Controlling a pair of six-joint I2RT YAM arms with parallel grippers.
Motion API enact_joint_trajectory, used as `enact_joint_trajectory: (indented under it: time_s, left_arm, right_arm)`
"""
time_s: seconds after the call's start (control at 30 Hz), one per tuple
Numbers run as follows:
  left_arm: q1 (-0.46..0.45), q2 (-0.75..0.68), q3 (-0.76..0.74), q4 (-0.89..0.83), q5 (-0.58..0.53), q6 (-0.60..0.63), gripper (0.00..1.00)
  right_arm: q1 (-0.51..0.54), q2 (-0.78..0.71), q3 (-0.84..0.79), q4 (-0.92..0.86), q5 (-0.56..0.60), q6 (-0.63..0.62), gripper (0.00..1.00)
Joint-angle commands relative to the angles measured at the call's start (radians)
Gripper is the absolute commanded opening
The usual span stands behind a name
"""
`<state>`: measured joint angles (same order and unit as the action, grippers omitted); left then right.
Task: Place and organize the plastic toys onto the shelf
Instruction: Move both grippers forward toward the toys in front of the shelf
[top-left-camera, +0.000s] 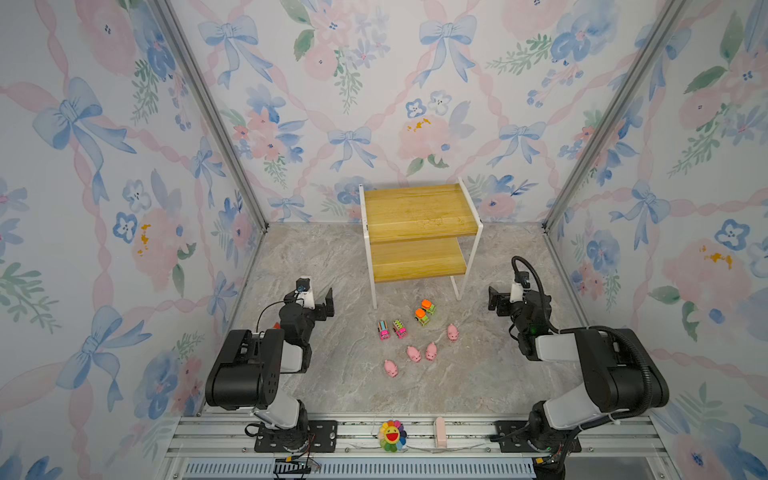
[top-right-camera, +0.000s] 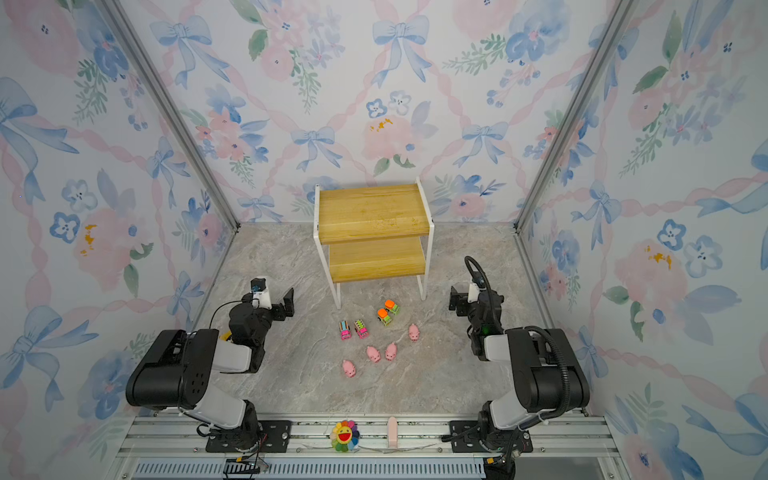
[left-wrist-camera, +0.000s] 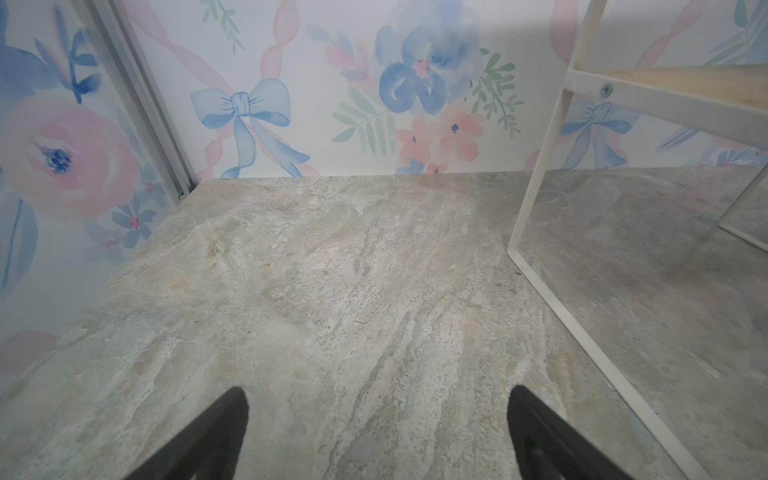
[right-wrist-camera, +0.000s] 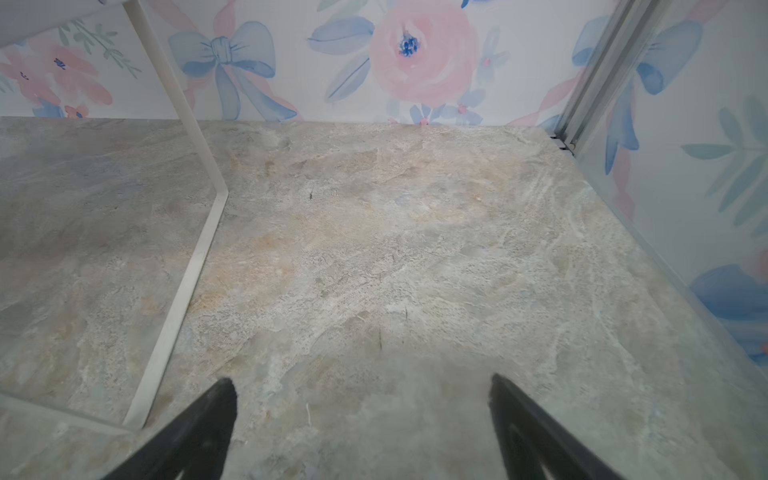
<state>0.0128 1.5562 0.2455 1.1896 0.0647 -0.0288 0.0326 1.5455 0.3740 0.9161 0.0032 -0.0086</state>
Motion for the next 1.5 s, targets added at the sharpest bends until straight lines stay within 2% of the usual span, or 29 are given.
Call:
enact_joint_trajectory:
  time_s: [0.0, 0.27, 0.43, 0.53, 0.6, 0.67, 0.73, 0.8, 0.9, 0.97, 1.07, 1.17, 1.33, 1.47]
  left_arm:
    - [-0.01, 0.006, -0.009, 0.019, -0.025, 0.009, 0.98]
    - [-0.02, 0.008, -0.006, 0.02, -0.047, 0.013, 0.98]
    - [-0.003, 0.002, -0.008, 0.019, -0.006, 0.005, 0.98]
    - [-0.005, -0.051, -0.008, -0.01, -0.028, 0.001, 0.98]
    - [-0.026, -0.148, 0.013, -0.125, -0.084, 0.01, 0.98]
    - [-0.048, -0.252, 0.071, -0.316, -0.115, -0.006, 0.98]
    - [-0.054, -0.326, 0.13, -0.478, -0.078, -0.079, 0.98]
    - [-0.073, -0.377, 0.157, -0.559, -0.002, -0.163, 0.98]
    - [-0.193, -0.439, 0.135, -0.568, -0.023, -0.223, 0.98]
    - [-0.307, -0.471, 0.114, -0.581, -0.125, -0.218, 0.98]
    - [-0.445, -0.493, 0.095, -0.621, -0.231, -0.226, 0.98]
    - [-0.541, -0.498, 0.064, -0.651, -0.286, -0.277, 0.98]
    - [-0.645, -0.502, 0.0, -0.686, -0.352, -0.337, 0.98]
    - [-0.665, -0.502, -0.037, -0.691, -0.338, -0.382, 0.98]
  right_arm:
    - [-0.008, 0.004, 0.017, -0.009, -0.011, 0.004, 0.97]
    - [-0.008, 0.004, 0.017, -0.006, -0.011, 0.003, 0.97]
    - [-0.009, 0.002, 0.014, -0.003, -0.011, 0.003, 0.97]
    - [-0.01, -0.02, 0.011, -0.001, -0.008, 0.008, 0.98]
    - [-0.008, -0.117, 0.042, -0.144, -0.029, -0.002, 0.99]
    - [-0.004, -0.224, 0.1, -0.343, -0.05, -0.006, 0.99]
    - [-0.001, -0.314, 0.167, -0.542, -0.118, -0.003, 0.97]
    - [0.014, -0.372, 0.221, -0.692, -0.182, 0.002, 0.98]
    - [0.068, -0.418, 0.276, -0.855, -0.196, 0.053, 0.97]
    - [0.138, -0.443, 0.288, -0.939, -0.189, 0.082, 0.96]
    - [0.278, -0.483, 0.271, -1.037, -0.055, 0.119, 0.96]
    - [0.39, -0.536, 0.201, -1.039, 0.02, 0.208, 0.95]
    - [0.532, -0.644, 0.086, -1.032, 0.116, 0.34, 0.94]
    - [0.563, -0.679, 0.03, -1.059, 0.143, 0.395, 0.94]
